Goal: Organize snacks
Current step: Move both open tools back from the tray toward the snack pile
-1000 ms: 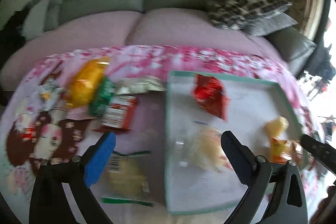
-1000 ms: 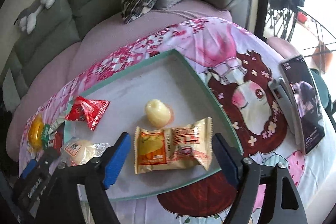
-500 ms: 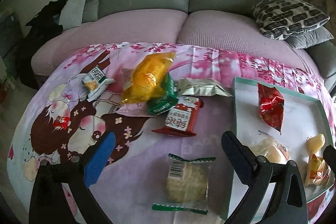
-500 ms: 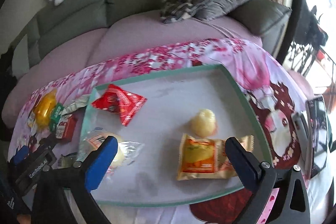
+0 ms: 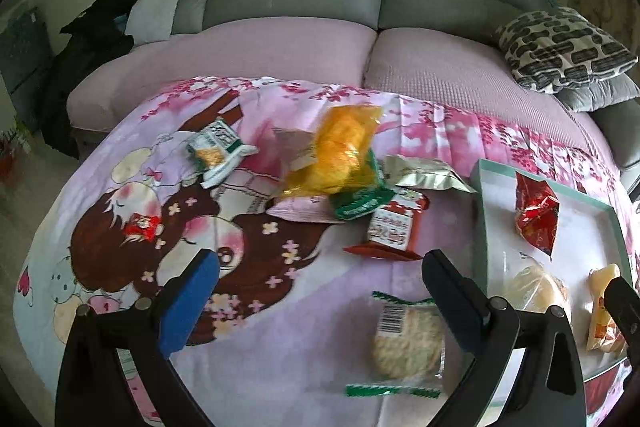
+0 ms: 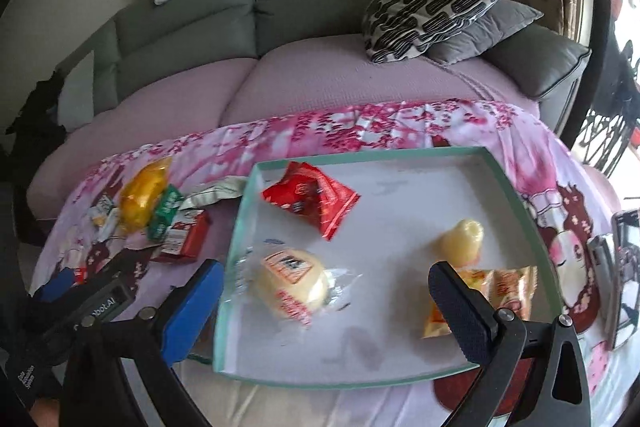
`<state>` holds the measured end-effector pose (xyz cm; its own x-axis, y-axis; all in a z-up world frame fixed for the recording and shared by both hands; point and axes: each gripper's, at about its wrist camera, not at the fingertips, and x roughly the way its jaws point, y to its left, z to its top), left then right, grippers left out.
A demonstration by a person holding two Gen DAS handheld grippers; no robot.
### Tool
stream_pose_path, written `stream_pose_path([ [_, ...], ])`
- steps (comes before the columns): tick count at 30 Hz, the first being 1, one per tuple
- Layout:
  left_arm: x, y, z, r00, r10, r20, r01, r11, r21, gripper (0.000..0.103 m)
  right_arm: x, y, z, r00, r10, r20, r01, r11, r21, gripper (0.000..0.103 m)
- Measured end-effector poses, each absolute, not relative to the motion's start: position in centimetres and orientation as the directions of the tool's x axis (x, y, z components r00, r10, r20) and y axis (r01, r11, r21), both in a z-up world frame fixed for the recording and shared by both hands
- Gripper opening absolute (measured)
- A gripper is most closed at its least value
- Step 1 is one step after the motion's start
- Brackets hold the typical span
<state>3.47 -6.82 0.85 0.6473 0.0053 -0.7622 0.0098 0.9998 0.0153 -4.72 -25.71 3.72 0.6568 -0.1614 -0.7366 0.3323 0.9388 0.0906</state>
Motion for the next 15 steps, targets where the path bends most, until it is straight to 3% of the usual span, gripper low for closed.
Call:
stream_pose_path([
  [15,2.0,-1.6,1.4,0.633,0.029,-0.774,-0.03,0.999,0.013,0.101,-5.0,-19.8,2.0,0.639,-0.05,-0.768,0.194,0.976,0.098,0.103],
])
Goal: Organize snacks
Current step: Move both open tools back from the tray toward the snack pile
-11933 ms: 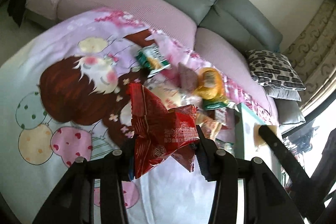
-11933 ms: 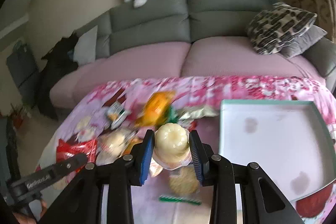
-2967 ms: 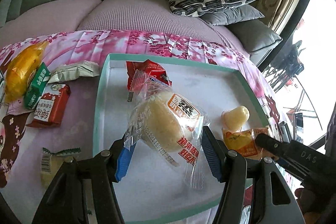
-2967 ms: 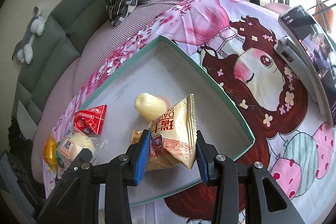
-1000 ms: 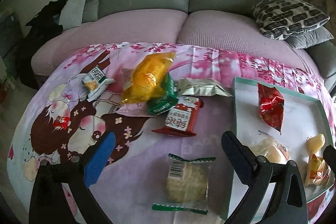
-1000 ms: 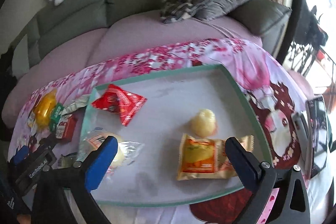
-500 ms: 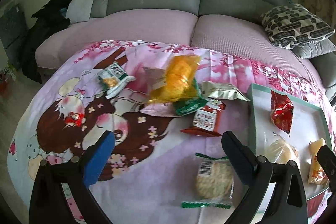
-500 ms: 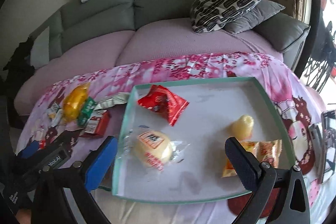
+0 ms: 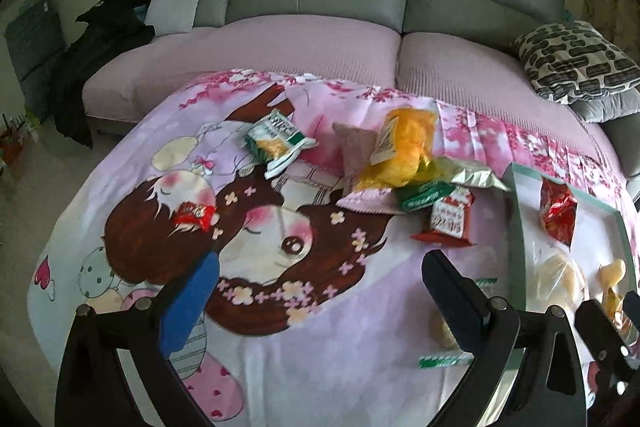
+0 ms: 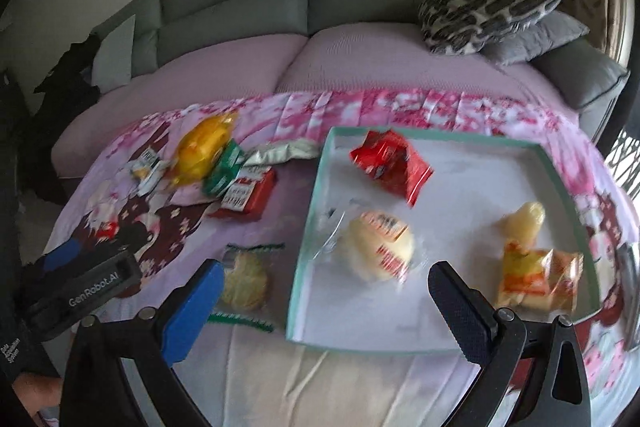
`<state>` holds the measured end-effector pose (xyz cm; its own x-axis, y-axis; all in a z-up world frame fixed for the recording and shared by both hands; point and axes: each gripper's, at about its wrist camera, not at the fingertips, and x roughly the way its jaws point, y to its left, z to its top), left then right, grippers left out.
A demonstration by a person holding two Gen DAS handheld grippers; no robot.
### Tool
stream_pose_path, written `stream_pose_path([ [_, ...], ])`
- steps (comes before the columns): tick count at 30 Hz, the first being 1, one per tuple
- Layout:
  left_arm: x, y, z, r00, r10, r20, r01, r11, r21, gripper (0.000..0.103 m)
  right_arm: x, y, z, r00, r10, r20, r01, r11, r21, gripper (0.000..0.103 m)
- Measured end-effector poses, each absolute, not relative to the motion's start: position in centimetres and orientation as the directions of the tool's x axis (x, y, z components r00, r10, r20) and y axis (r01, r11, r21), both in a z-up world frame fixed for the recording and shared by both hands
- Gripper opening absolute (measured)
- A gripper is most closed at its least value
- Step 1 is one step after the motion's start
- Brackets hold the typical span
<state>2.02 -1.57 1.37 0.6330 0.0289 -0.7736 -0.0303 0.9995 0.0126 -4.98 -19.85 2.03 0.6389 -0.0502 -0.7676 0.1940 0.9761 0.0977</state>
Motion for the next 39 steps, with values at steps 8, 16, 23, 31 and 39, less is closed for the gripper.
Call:
stream_pose_path([
  [8,1.4,-0.2,-0.6,0.57,0.008,-0.821,-0.014,1.0,0.0,0.101,-5.7,-20.1,-1.2,0.566,-0.028,-0.824,0.231,0.965,0.125,0.103],
  [16,1.8,1.0,-2.1,0.528,-0.018,-0.849,-0.03,0.999,-0.04,0.101,-4.4,-18.3,-1.4,0.582,-0.041,-0.812,0.182,0.98,0.081,0.103],
  [23,2.7,2.9,-2.5,0.525,0.028,-0.851,-0.096,0.995,-0.027,0.101,-2.1,-15.3,-1.4,0.612,0.017,-0.791,0.093,0.991,0.094,0.094],
  [31,3.3,4.4,-3.2,0.511,0.073,-0.857,-0.141,0.99,0.001,0.101,-0.5,-13.3,-2.0,0.608,0.06,-0.792,0.039,0.994,0.105,0.083],
  [39,3.8,4.7,-4.5,0.483,0.076,-0.872,-0.15,0.989,0.003,0.101,0.5,-13.3,-4.0,0.557,0.072,-0.827,0.046,0.992,0.117,0.077],
])
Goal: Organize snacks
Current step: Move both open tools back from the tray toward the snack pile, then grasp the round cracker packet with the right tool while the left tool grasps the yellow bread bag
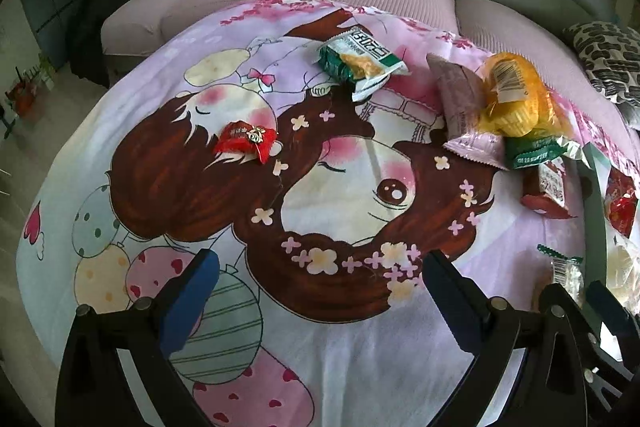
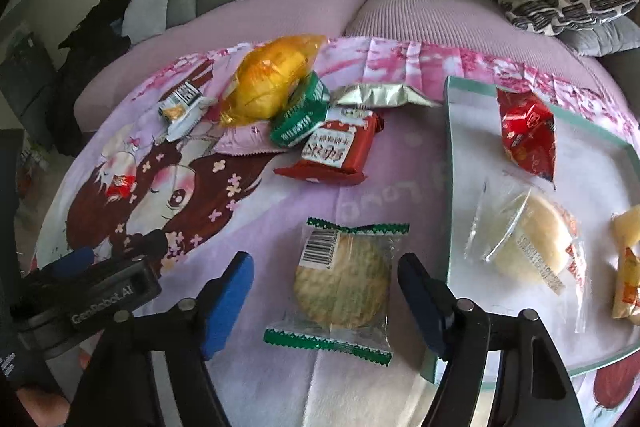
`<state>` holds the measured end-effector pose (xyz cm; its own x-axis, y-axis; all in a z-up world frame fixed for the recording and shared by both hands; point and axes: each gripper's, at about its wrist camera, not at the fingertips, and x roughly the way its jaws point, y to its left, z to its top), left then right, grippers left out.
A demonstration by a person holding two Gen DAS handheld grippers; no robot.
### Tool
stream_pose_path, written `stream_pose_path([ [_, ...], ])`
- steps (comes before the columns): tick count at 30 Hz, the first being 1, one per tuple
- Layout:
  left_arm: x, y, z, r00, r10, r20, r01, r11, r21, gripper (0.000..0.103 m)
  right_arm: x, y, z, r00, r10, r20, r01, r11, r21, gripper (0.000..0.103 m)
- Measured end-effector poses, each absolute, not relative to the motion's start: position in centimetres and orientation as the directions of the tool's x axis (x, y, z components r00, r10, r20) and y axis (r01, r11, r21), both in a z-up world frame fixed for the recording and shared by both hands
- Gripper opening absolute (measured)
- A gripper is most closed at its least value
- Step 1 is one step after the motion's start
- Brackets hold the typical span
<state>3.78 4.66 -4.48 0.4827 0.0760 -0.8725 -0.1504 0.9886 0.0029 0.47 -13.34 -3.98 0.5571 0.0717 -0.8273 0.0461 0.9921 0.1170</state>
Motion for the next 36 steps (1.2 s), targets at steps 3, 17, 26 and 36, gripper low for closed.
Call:
stream_pose_path([
  [3,3.8,4.6,-4.6,0.48,0.077,-0.874,-0.149,0.989,0.005,0.101,0.7,-13.3,-4.4,0.547,0.079,-0.834,0.045,0.991,0.124,0.076],
  [17,3.9,4.2,-4.8,0.472,0.087,-0.877,-0.146,0.989,0.02,0.101,1.2,-12.9,-4.9,0.549,0.084,-0.832,0.027,0.993,0.118,0.065],
  [26,4.0,4.1,-4.9,0.472,0.091,-0.877,-0.141,0.99,0.026,0.101,1.7,-12.6,-5.1,0.556,0.035,-0.831,0.027,0.998,0.06,0.053],
  [36,5.0,4.2,-4.4,0.488,0.063,-0.871,-0.134,0.991,-0.004,0.101,2.4,-13.8,-4.4,0.588,0.046,-0.807,0.056,0.994,0.098,0.052],
])
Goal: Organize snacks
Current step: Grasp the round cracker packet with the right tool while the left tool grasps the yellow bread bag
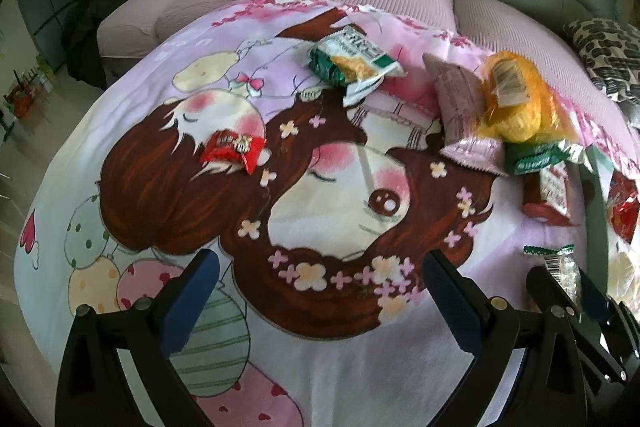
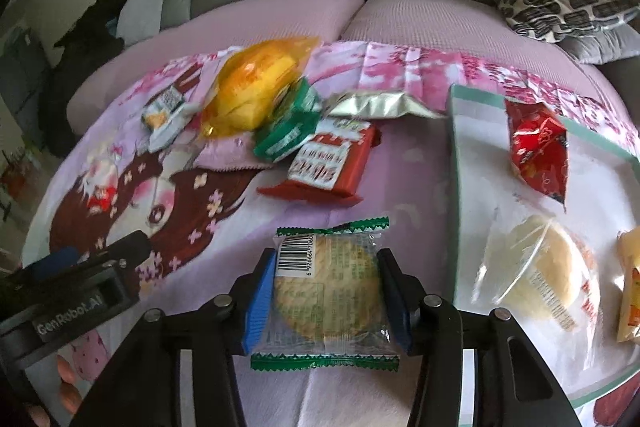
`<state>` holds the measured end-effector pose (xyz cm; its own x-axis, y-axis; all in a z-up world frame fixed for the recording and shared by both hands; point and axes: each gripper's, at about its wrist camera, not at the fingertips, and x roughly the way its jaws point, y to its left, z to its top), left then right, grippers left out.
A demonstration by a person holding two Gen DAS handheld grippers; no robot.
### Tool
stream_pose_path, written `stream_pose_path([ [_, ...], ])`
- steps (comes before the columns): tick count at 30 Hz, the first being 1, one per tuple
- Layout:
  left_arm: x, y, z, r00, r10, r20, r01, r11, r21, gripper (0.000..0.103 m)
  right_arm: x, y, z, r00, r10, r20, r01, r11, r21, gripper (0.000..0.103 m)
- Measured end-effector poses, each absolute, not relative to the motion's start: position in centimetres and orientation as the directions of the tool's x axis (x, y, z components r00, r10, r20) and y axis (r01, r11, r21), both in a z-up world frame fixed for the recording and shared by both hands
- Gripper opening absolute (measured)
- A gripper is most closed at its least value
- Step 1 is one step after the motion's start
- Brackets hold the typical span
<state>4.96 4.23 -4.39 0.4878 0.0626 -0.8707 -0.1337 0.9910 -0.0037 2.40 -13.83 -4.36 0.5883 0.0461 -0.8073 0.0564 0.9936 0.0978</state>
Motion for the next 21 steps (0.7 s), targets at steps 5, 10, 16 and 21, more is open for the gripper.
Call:
stream_pose_path([
  [5,5.6,4.2,-2.9,0.523,0.015,-0.852,-0.122,0.991,-0.057,0.101,2.2,-15.4,-2.5,0.636,0.046,-0.771,0.085,0.988,0.128,0.052],
  [10,6.9,3.2,-0.9,0.572,-0.043,-0.819,-0.079,0.991,-0.107,0.101,2.2,-16.7,-0.6,0.684,0.025,-0.729,0.108,0.985,0.135,0.052],
  [16,9.6,0.6,1.7,0.622,-0.128,-0.773,0.029,0.99,-0.141,0.101,2.0,-19.0,0.9,0.708,-0.035,-0.706,0.155,0.982,0.107,0.052],
  [21,12.2,-2.2,2.7,0.612,-0.179,-0.77,0.1,0.984,-0.149,0.101,1.6,-20.7,2.1,0.733,-0.058,-0.678,0.187,0.975,0.118,0.052],
])
